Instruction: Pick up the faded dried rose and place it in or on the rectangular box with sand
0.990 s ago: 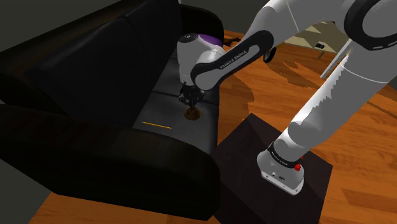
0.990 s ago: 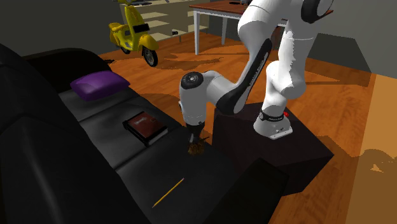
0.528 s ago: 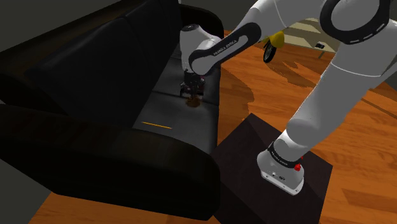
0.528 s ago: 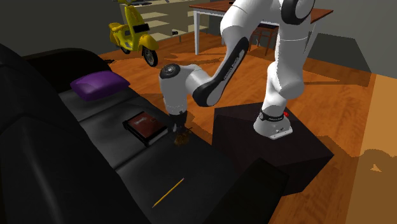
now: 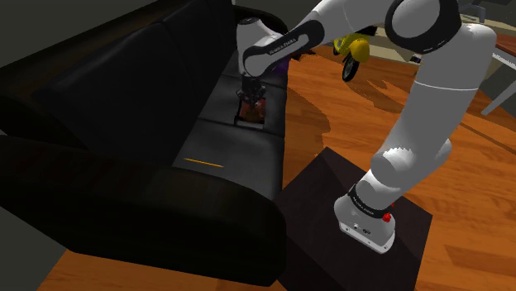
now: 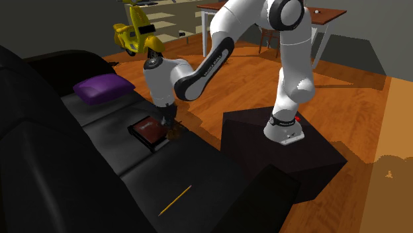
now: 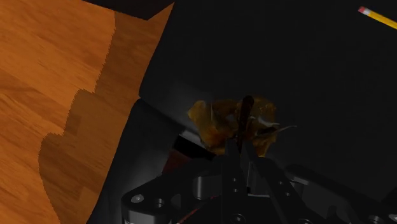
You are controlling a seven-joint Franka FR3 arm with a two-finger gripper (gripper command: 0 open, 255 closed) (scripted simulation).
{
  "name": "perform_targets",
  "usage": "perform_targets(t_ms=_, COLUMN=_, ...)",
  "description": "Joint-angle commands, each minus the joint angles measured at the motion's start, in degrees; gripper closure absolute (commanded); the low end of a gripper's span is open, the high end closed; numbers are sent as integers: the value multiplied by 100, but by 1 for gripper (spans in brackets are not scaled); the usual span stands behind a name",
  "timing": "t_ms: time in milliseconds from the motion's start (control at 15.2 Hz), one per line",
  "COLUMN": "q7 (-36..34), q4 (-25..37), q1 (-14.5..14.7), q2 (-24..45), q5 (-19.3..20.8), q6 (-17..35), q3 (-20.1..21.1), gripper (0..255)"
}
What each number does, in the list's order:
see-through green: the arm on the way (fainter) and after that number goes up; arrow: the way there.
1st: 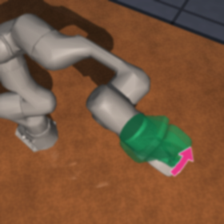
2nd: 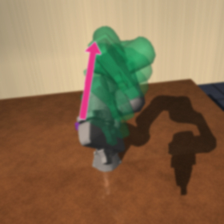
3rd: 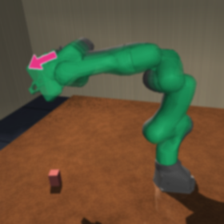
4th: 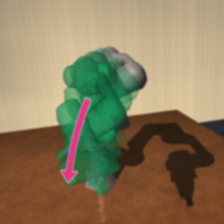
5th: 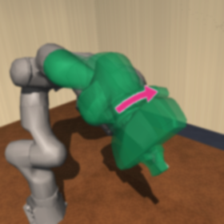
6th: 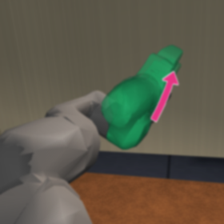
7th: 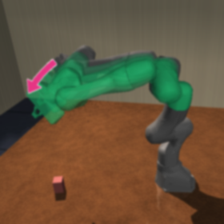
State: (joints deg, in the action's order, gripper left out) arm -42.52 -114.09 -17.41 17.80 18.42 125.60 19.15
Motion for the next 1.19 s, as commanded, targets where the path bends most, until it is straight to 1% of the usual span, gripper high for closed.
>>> perform_targets(t_ms=0, q7=208, q4=399, q1=-85, q2=250, q5=50, q6=-125, q3=-92, gripper=255)
perform_targets(t_ms=330, q7=669, q4=1568, q1=-221, q2=960, q5=135, q6=-525, q3=-277, gripper=255)
perform_targets(t_ms=660, q7=1148, q4=3030, q1=-294, q2=1816, q5=184, q6=-1061, q3=-435, gripper=255)
perform_targets(t_ms=858, q7=1459, q4=4148, q1=-294, q2=2452, q5=199, q6=-1489, q3=-525, gripper=255)
perform_targets(t_ms=990, q7=1690, q4=5085, q1=-263, q2=2976, q5=203, q6=-1859, q3=-589, gripper=255)
perform_targets(t_ms=1056, q7=1820, q4=5658, q1=-232, q2=3294, q5=202, q6=-2088, q3=-624, gripper=255)
perform_targets(t_ms=1122, q7=1905, q4=6055, q1=-204, q2=3512, q5=200, q6=-2249, q3=-648, gripper=255)
